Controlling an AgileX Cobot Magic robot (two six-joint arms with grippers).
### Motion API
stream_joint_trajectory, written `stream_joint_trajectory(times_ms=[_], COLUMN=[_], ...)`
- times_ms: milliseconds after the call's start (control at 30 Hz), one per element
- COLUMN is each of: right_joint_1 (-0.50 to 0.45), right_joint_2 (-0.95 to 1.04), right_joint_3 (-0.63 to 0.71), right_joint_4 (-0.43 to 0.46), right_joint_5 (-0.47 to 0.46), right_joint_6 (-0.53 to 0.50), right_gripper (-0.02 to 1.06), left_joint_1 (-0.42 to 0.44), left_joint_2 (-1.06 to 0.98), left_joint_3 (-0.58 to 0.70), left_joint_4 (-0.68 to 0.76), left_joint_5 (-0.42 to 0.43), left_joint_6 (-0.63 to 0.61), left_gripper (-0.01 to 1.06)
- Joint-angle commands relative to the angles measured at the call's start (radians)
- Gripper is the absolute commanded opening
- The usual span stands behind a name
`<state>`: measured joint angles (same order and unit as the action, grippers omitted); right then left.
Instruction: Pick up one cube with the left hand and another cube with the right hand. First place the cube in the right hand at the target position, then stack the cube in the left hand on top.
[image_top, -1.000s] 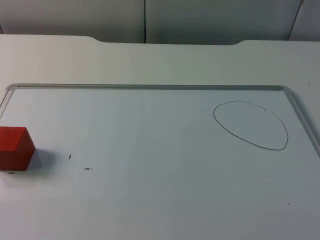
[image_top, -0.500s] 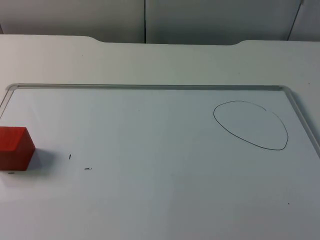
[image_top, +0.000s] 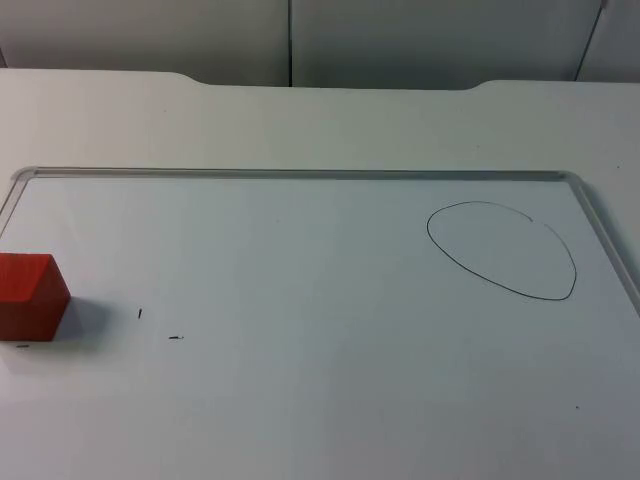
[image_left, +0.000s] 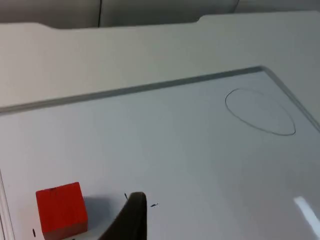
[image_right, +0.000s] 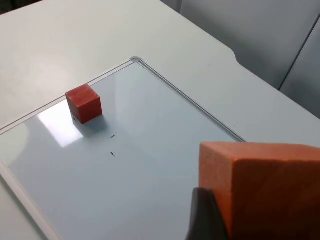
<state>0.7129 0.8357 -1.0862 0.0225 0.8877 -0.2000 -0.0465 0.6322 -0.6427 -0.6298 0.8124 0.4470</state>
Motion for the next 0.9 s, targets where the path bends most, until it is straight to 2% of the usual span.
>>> stream_joint_trajectory(times_ms=[0, 100, 133, 267, 333, 400, 433, 567, 867], right_joint_1=[-0.003, -0.003, -0.003, -0.003, -0.003, -0.003, -0.003, -0.003, -0.003], right_joint_2=[-0.005, -0.005, -0.005, -0.005, -0.005, -0.005, -0.005, -0.005, -0.005], right_joint_3=[0.004, 0.004, 0.004, 0.013, 0.019, 0.05, 0.05, 0.082, 0.082], right_joint_4=[0.006, 0.006, 0.006, 0.006, 0.006, 0.006, 0.006, 0.007, 0.009], right_joint_5=[-0.026, -0.022, -0.022, -0.018, -0.018, -0.041, -0.041, -0.075, -0.088], right_joint_6=[-0.01, -0.011, -0.011, -0.014, -0.016, -0.016, -0.016, -0.016, -0.016], right_gripper=[0.0, 0.0, 0.0, 0.0, 0.0, 0.0, 0.0, 0.0, 0.0], left_joint_1=[0.003, 0.003, 0.003, 0.003, 0.003, 0.003, 0.003, 0.003, 0.003], left_joint_2=[0.08, 0.306, 0.306, 0.543, 0.594, 0.711, 0.711, 0.867, 1.03], left_joint_3=[-0.03, -0.104, -0.104, -0.182, -0.197, -0.228, -0.228, -0.268, -0.318], left_joint_4=[-0.014, 0.004, 0.004, 0.046, 0.054, 0.113, 0.113, 0.288, 0.322], left_joint_5=[-0.015, -0.026, -0.026, -0.028, -0.03, -0.057, -0.057, -0.079, -0.093], left_joint_6=[0.018, 0.028, 0.028, 0.016, 0.014, -0.027, -0.027, -0.172, -0.196], left_gripper=[1.05, 1.05, 1.05, 1.05, 1.05, 1.05, 1.05, 1.05, 1.05])
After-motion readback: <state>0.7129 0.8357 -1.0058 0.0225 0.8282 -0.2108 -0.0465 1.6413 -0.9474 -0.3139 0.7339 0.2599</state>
